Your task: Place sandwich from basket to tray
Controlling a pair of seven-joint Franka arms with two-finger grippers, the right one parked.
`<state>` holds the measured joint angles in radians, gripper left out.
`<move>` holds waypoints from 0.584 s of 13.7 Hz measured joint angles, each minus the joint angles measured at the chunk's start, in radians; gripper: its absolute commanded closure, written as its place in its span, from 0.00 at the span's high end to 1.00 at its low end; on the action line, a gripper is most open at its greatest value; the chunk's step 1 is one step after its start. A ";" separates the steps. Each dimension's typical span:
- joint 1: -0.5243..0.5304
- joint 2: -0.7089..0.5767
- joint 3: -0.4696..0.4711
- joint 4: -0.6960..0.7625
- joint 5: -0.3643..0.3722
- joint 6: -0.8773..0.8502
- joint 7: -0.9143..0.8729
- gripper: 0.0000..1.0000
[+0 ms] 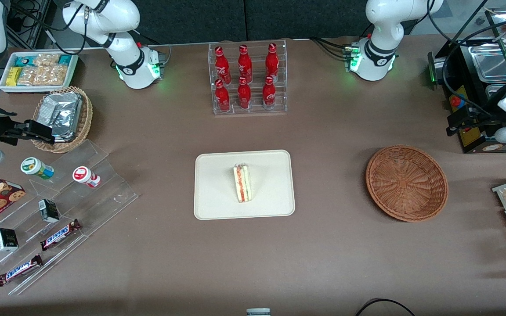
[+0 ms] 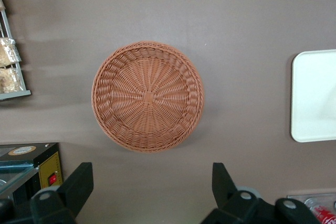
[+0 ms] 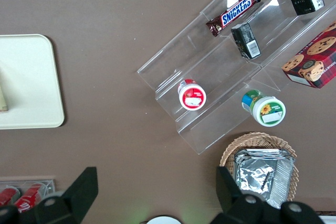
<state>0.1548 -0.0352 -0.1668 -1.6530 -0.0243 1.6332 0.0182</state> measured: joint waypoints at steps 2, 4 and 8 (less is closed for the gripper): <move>-0.048 0.000 0.029 0.016 0.001 0.000 -0.020 1.00; -0.144 -0.001 0.119 0.025 0.002 -0.002 -0.027 1.00; -0.203 -0.001 0.196 0.050 0.002 -0.043 -0.027 1.00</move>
<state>-0.0484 -0.0364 0.0289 -1.6027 -0.0224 1.5902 -0.0084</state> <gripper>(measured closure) 0.000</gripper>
